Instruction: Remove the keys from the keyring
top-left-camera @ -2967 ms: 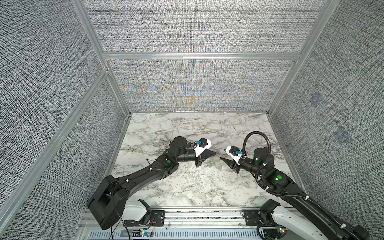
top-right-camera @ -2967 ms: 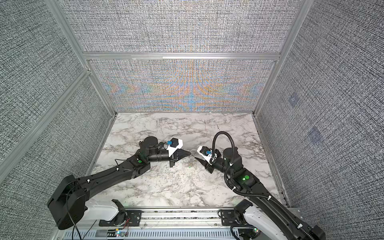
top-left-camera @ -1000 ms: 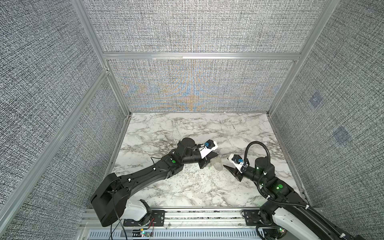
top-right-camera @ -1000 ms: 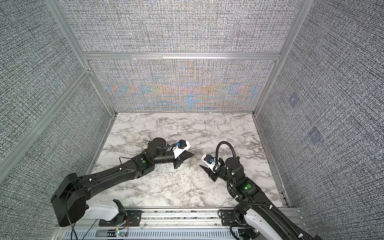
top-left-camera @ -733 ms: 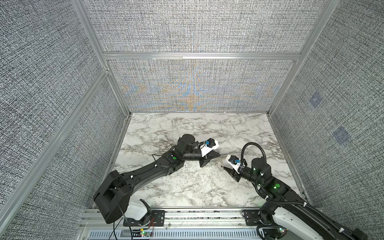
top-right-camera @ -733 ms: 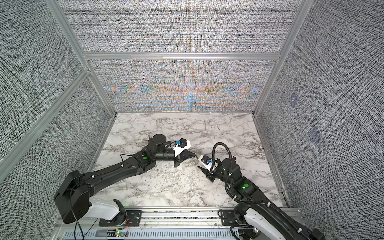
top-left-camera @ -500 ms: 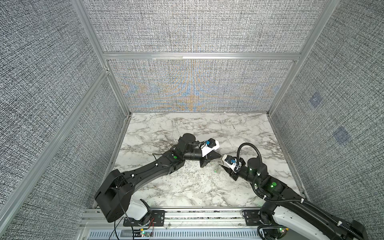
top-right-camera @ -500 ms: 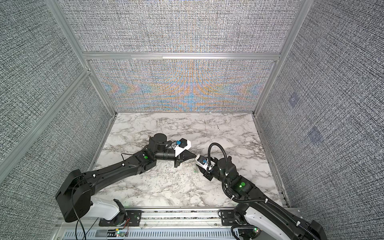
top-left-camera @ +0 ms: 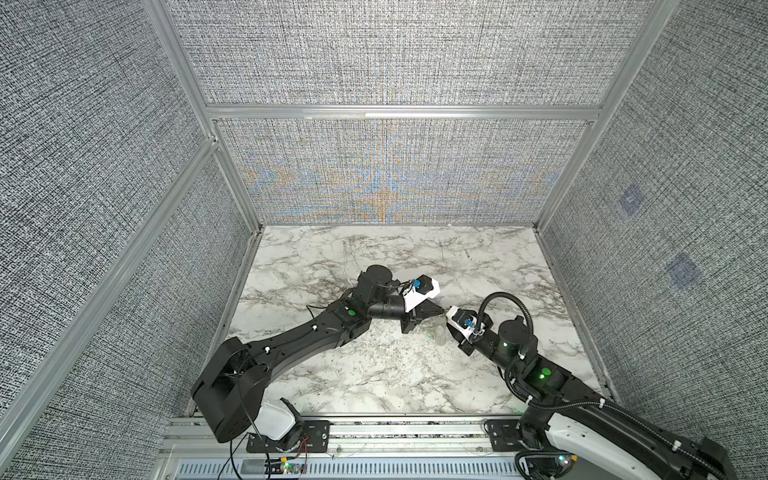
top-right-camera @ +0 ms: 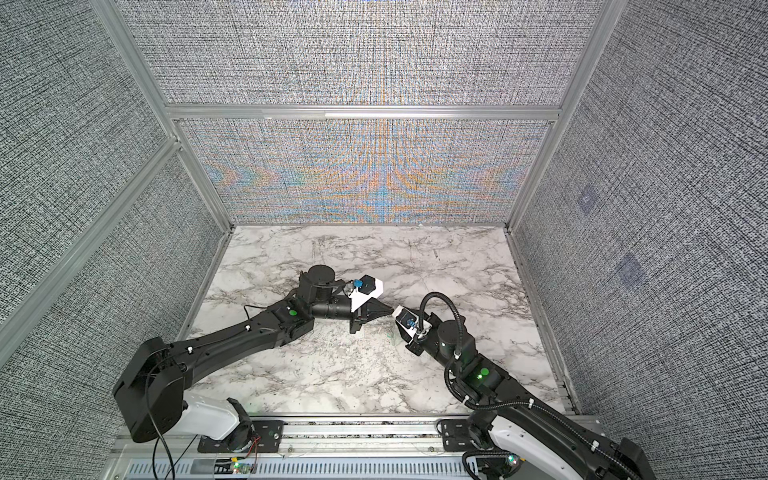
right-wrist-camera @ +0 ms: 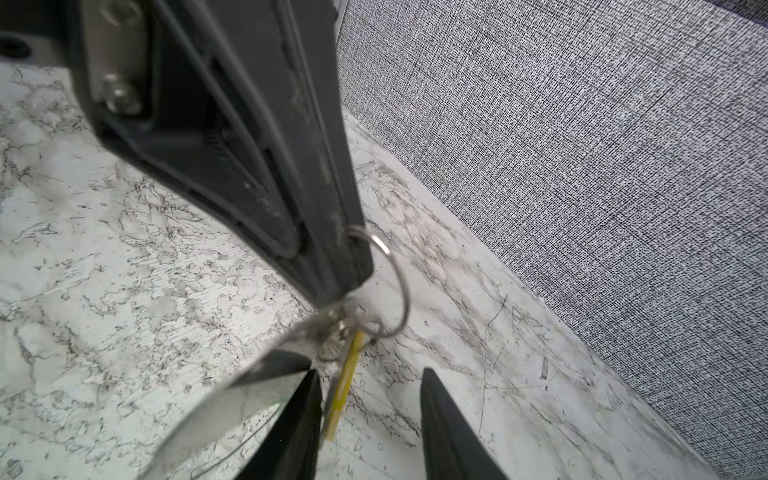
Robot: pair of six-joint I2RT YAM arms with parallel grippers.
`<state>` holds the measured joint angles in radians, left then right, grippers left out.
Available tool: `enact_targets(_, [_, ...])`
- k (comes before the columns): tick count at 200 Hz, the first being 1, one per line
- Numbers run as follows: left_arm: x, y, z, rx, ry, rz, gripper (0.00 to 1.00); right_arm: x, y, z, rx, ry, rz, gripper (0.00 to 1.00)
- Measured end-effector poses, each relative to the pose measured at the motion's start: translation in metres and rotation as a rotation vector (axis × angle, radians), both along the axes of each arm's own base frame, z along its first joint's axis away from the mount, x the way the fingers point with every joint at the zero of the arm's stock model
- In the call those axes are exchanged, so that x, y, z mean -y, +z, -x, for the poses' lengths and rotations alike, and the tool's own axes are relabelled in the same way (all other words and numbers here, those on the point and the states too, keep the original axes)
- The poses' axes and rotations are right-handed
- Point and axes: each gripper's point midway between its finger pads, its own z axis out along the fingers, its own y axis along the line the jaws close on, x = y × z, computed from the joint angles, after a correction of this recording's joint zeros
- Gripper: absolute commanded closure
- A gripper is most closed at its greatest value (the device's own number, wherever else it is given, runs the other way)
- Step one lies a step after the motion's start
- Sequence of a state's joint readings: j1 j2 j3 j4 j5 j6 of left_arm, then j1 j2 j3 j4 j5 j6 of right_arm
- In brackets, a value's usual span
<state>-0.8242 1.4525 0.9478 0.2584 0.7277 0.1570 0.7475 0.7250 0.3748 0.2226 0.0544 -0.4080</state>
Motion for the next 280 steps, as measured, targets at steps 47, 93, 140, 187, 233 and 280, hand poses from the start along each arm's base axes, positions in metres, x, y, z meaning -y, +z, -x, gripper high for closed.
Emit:
enact_targets(47, [0.001, 0.002, -0.001, 0.002, -0.001, 0.003, 1.0, -0.002, 0.007, 0.0, 0.03, 0.008, -0.031, 0.69])
enact_targets(93, [0.002, 0.004, 0.0, 0.0, -0.007, 0.004, 1.0, -0.009, 0.007, 0.003, 0.037, 0.052, -0.048, 0.76])
enact_targets(140, [0.0, 0.003, 0.001, -0.008, -0.008, -0.003, 1.0, -0.012, 0.009, 0.003, 0.045, 0.062, -0.057, 0.95])
enact_targets(187, [-0.005, 0.009, -0.001, 0.016, 0.033, 0.003, 1.0, -0.006, 0.019, 0.002, 0.078, 0.036, -0.045, 1.0])
enact_targets(233, [-0.01, -0.002, -0.012, 0.01, 0.126, -0.02, 1.0, 0.002, 0.02, -0.003, 0.099, -0.009, 0.016, 1.0])
enact_targets(280, [-0.009, 0.005, -0.017, 0.035, 0.151, 0.003, 1.0, 0.001, 0.022, -0.008, 0.107, -0.017, 0.045, 1.0])
